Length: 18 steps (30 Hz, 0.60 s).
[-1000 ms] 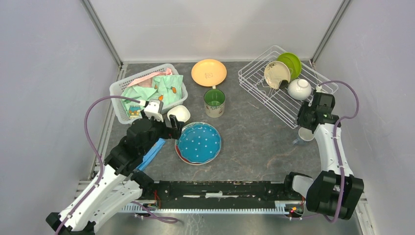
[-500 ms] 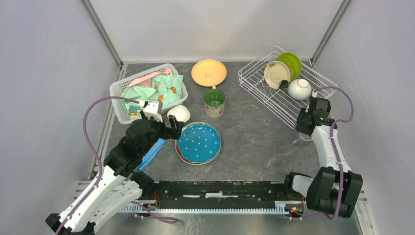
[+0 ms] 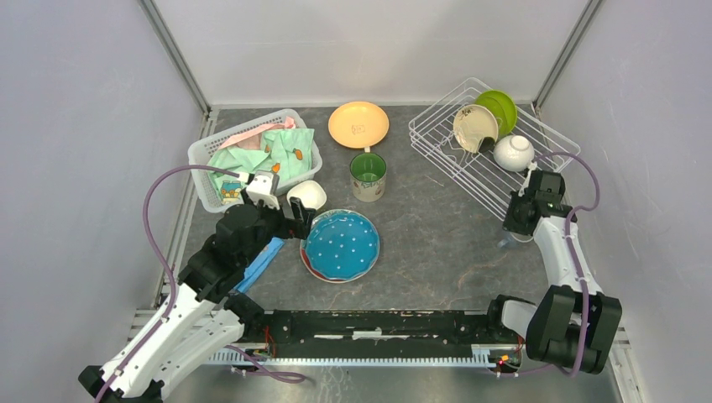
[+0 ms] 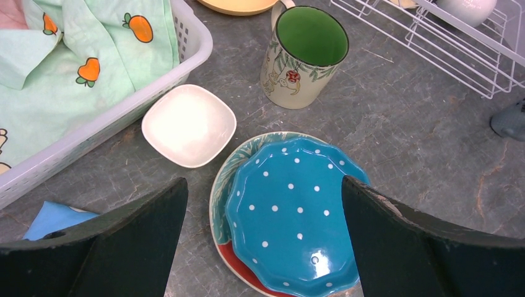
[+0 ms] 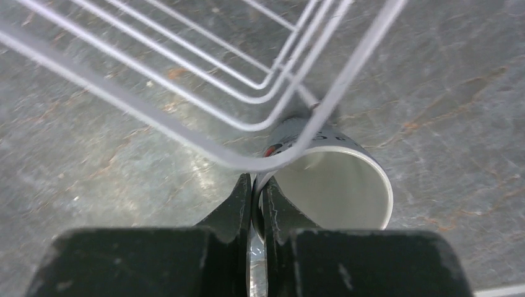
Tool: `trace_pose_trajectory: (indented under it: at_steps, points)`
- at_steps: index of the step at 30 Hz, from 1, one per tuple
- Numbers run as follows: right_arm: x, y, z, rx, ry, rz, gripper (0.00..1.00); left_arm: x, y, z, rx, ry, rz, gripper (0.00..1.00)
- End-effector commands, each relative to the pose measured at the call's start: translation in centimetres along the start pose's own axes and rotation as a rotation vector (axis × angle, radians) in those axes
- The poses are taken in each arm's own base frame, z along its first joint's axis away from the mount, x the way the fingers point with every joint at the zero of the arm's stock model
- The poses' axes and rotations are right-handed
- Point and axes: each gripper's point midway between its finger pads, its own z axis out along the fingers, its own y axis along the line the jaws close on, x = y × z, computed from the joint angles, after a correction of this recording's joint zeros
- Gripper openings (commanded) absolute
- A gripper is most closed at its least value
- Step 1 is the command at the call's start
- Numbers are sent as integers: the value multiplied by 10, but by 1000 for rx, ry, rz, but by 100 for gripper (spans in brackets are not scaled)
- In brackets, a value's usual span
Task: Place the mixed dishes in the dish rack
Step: Pick up the cup at the center of the board, then place the cup at the center of the board.
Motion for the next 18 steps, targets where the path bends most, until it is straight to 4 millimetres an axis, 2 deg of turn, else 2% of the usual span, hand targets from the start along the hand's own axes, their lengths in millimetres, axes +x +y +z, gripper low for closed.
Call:
trace_pose_trajectory:
  at_steps: [1,7,12,18]
  points:
    - [-17,38,-21,-205,-64,-58,0,-7,-1,1,5,-23,17,100]
    - [-27,88,-44,-471,-170,-101,0,-5,-1,3,0,-12,20,100]
    - [-16,130,-51,-727,-195,-105,1,-3,0,4,-4,-5,23,100]
    - [-4,165,-54,-894,-184,-115,0,-2,1,5,-13,-3,23,100]
